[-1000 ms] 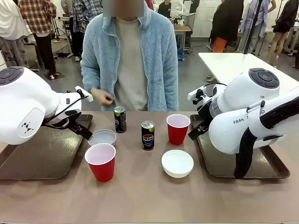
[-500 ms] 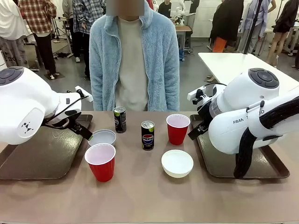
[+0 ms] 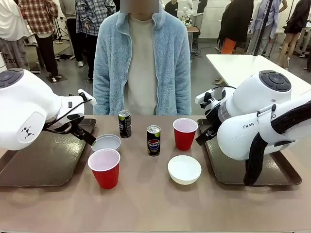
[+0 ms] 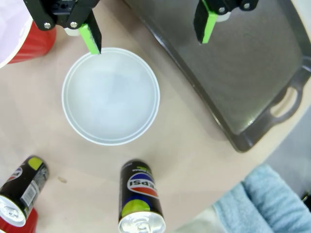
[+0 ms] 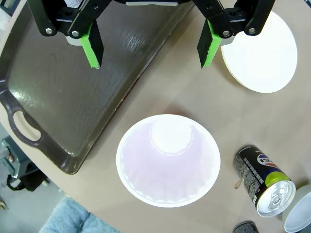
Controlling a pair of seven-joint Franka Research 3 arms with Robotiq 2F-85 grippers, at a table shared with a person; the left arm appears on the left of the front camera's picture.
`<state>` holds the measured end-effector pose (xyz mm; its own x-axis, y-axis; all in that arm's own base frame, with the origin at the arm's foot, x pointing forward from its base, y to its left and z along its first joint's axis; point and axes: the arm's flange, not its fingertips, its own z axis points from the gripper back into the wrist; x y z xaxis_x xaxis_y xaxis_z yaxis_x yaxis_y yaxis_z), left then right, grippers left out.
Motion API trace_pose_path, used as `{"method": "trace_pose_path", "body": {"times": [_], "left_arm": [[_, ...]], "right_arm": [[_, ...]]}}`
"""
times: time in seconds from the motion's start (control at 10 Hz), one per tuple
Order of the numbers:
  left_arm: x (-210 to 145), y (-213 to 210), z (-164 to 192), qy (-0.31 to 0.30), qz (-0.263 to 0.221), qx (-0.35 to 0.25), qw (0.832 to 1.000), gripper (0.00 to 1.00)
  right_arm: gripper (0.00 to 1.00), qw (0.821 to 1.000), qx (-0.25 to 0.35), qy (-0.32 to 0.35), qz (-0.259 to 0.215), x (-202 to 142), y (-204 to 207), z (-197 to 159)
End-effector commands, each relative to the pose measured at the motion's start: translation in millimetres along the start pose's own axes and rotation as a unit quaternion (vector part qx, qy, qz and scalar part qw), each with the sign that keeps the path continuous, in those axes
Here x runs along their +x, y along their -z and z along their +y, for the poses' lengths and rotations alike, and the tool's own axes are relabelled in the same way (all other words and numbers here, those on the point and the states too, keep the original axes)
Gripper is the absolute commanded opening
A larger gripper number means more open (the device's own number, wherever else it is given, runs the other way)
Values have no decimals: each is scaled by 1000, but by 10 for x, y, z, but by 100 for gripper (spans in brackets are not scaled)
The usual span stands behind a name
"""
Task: Prepare tableware on both trays.
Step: Pick up a Picnic Bowl from the table and place it on a Handle tray.
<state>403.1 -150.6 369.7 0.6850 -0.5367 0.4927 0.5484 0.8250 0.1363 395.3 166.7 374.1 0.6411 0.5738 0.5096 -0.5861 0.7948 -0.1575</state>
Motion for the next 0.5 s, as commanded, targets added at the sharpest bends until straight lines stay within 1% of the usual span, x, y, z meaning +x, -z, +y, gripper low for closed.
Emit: {"method": "trace_pose_path", "body": {"times": [0.0, 0.3, 0.4], "left_arm": [[5, -17, 5, 0, -2, 1, 1000, 100], [0, 0, 0, 0, 0, 0, 1000, 100], [-49, -258, -72, 26, 39, -5, 999, 100]], "right_arm": [[100, 1000, 0, 0, 0, 0, 0, 1], [100, 1000, 0, 0, 0, 0, 0, 0], [100, 1000, -23, -4, 7, -20, -287, 106]]}}
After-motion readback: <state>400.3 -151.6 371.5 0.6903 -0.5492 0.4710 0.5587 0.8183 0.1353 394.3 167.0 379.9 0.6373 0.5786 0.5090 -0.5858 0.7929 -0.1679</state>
